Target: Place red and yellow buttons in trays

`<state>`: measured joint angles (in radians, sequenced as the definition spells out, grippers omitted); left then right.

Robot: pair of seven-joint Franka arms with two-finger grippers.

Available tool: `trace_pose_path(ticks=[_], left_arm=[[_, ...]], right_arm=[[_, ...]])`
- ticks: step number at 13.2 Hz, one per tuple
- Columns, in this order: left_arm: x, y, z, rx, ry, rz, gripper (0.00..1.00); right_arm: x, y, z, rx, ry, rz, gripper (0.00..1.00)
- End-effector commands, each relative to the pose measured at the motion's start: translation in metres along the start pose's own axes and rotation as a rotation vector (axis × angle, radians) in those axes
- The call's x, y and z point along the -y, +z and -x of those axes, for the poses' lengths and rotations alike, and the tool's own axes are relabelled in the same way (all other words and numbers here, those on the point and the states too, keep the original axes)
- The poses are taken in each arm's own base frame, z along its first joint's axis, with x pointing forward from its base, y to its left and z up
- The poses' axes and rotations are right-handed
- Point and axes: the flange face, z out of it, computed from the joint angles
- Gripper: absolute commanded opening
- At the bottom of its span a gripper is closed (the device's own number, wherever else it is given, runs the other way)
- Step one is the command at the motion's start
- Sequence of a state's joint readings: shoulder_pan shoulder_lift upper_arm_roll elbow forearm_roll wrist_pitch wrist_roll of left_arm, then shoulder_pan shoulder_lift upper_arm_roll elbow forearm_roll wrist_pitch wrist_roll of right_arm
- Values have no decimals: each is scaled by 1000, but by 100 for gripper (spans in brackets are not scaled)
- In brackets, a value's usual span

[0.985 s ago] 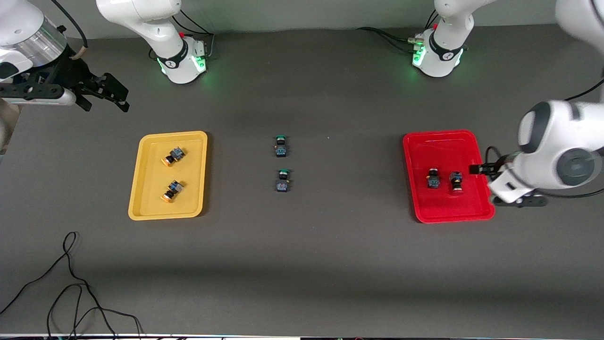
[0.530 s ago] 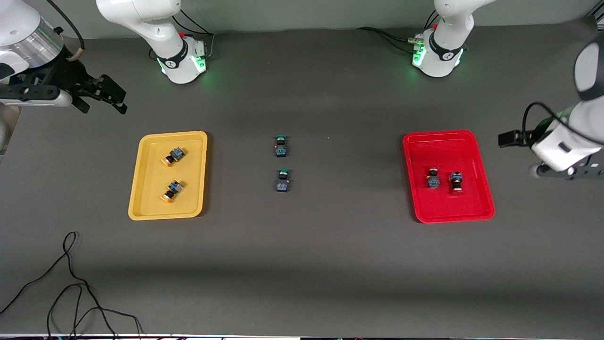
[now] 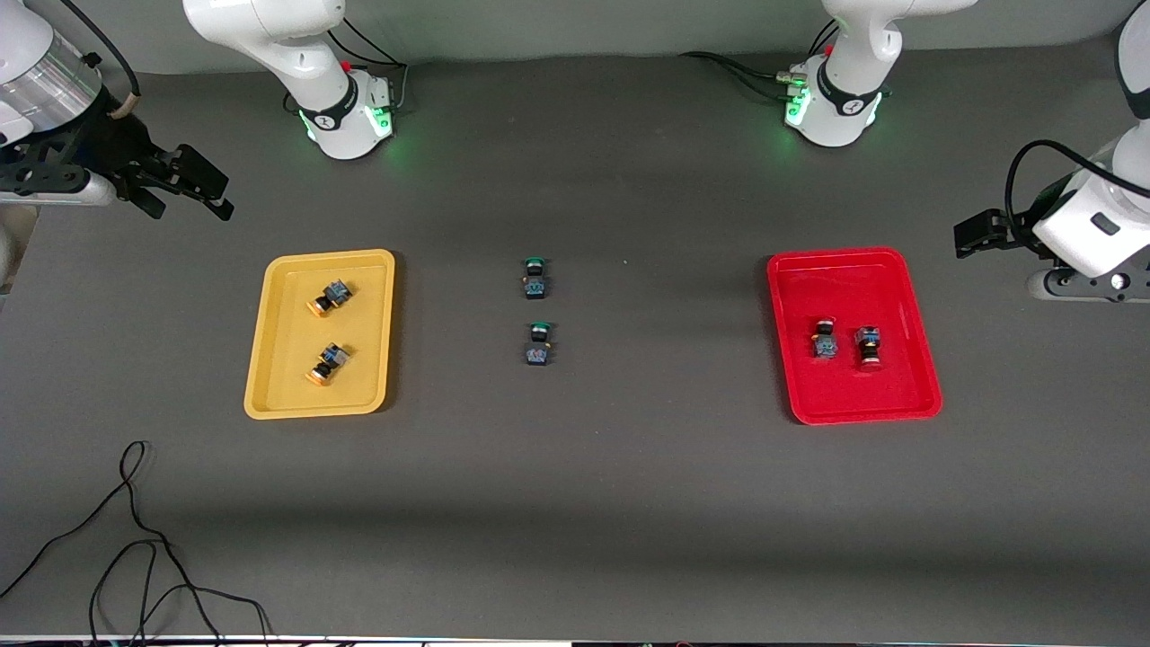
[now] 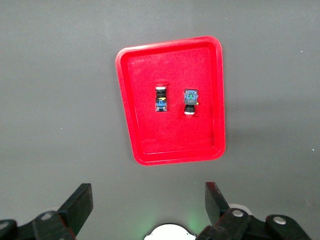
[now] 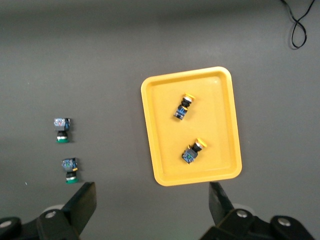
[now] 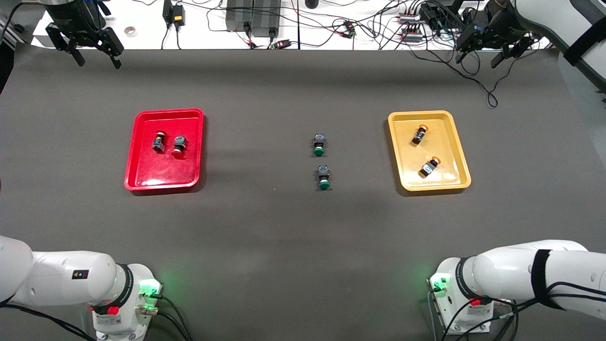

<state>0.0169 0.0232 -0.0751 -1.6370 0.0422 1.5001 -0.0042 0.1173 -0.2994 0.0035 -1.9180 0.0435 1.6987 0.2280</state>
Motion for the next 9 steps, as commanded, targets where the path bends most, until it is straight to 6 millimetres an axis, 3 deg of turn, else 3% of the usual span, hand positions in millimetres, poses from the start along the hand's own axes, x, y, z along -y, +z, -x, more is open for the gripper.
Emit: trace_pose_path(ticks=[1,9], left_arm=[[2,-8,6,1,14,16,100],[-1,-8,5,-10,19,15,100]], right_arm=[[-3,-10,9,11,-34,-5,100],[-15,1,4,68,-60,6,100]])
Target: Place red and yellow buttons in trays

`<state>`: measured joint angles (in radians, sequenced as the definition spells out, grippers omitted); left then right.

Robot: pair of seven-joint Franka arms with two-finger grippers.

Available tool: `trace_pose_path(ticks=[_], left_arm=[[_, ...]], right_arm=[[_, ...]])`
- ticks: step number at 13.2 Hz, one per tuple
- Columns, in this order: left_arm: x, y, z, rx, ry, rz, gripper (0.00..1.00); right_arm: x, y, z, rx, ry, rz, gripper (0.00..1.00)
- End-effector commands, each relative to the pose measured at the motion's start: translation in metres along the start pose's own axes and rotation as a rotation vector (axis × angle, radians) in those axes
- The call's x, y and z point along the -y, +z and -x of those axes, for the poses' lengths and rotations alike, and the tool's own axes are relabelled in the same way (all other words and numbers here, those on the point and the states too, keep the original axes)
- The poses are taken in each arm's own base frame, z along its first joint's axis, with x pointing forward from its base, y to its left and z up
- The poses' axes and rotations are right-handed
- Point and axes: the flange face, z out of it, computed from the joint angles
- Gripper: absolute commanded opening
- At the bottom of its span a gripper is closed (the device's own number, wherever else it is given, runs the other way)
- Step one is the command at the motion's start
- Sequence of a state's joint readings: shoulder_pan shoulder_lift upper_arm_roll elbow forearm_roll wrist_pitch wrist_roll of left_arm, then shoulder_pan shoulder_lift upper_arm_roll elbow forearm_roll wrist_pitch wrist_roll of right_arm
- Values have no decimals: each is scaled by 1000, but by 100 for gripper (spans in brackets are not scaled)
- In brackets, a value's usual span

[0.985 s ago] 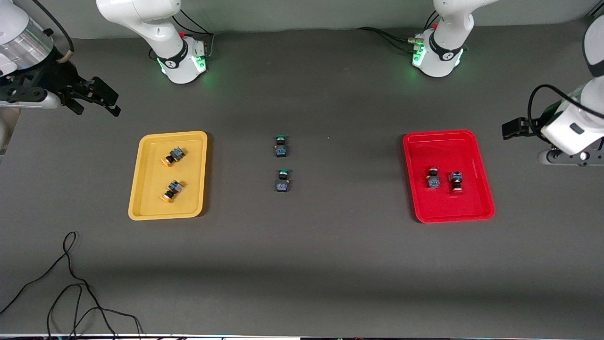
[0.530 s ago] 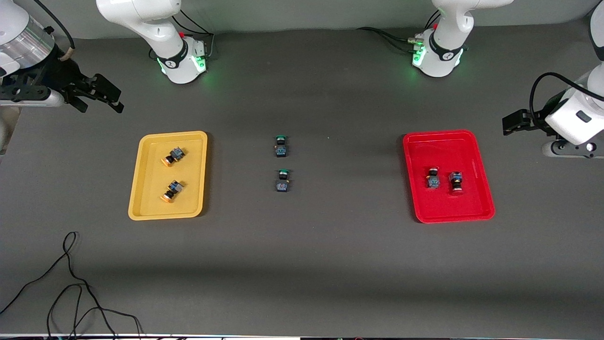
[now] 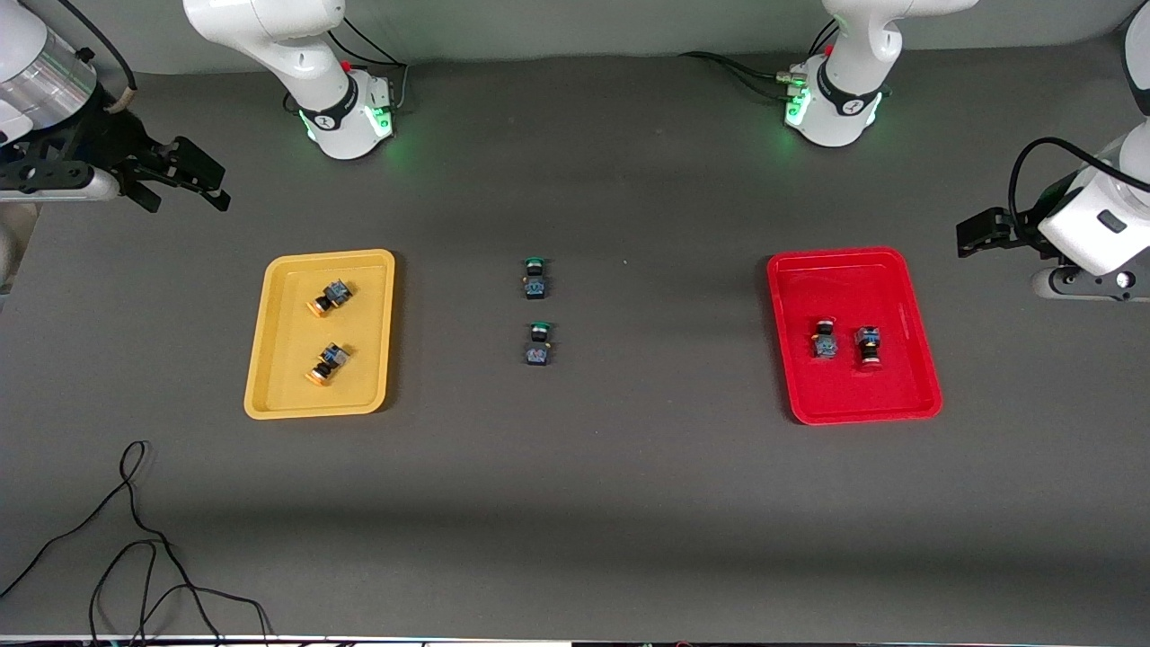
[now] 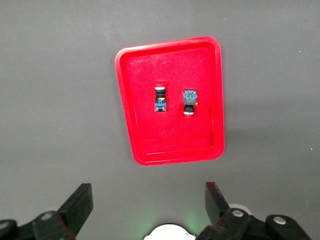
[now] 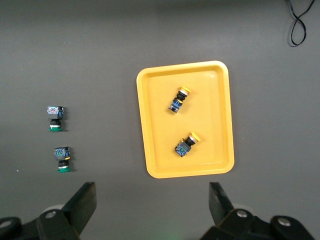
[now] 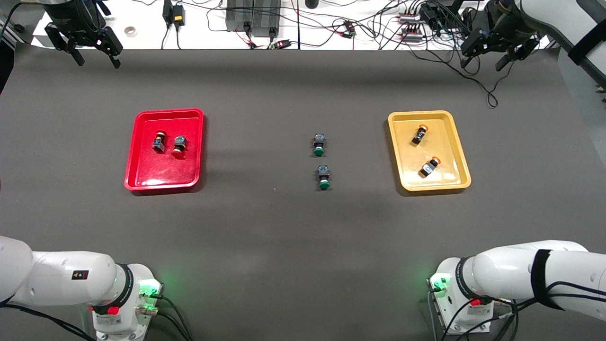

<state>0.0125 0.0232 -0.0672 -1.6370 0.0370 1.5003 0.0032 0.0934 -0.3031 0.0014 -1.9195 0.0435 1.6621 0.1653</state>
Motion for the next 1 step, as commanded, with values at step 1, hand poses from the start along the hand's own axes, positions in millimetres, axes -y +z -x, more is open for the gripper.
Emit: trace_pose_path(ticks=[1], left_arm=[[-2,-9,5,-11,14,10,100]], right_arm=[[-2,0,3,43,-24,-1,100]])
